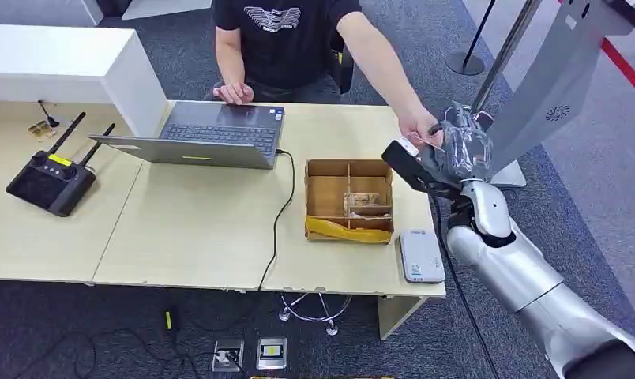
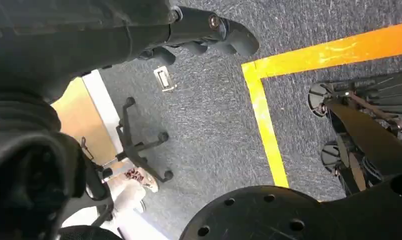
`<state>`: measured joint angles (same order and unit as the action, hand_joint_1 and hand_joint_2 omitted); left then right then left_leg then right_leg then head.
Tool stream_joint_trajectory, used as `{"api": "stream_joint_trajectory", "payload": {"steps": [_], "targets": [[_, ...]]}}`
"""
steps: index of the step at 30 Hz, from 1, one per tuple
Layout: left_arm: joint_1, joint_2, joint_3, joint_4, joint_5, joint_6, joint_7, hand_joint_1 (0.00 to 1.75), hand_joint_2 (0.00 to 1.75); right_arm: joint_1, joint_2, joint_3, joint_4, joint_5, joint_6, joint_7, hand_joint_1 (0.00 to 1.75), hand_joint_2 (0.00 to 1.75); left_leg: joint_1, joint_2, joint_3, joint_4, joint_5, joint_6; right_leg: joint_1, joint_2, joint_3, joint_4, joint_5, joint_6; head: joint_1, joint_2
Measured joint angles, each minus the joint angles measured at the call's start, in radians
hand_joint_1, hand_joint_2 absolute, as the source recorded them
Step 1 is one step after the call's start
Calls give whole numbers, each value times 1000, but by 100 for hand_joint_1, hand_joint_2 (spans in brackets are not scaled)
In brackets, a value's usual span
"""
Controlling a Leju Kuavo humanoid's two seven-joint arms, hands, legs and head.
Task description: Pass the card to the sensor for recognition and then transmit it.
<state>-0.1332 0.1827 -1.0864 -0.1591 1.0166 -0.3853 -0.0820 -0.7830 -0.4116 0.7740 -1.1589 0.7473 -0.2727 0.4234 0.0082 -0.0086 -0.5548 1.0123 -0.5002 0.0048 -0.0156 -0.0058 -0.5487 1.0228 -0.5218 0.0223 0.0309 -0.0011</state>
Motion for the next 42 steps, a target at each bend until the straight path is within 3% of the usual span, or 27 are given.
{"api": "stream_joint_trajectory", "payload": {"steps": [18,20,26,33,42], "targets": [[6,3,-5,0,3,0,0,0,0,-4,-19,-3,22,-21,-30,5,175,175,0,1,1,0,0,0,0,1,0,0,0,0,0,0],[7,3,-6,0,3,0,0,0,0,0,-28,-3,22,-23,-32,7,175,175,0,0,16,0,0,0,0,1,-1,0,1,0,0,0],[11,5,-8,0,3,0,0,0,0,87,-83,-26,-32,-6,-19,56,175,175,0,0,17,1,2,0,0,1,-1,0,2,0,0,0],[11,10,-9,0,-2,0,0,0,0,196,-144,-65,-97,0,-6,71,175,175,0,0,17,1,2,0,0,1,-1,0,3,0,0,0],[11,11,-15,0,-3,0,0,0,0,256,-180,-89,-138,-3,-1,78,175,175,0,1,17,1,2,-1,0,2,-1,0,3,0,0,0]]}}
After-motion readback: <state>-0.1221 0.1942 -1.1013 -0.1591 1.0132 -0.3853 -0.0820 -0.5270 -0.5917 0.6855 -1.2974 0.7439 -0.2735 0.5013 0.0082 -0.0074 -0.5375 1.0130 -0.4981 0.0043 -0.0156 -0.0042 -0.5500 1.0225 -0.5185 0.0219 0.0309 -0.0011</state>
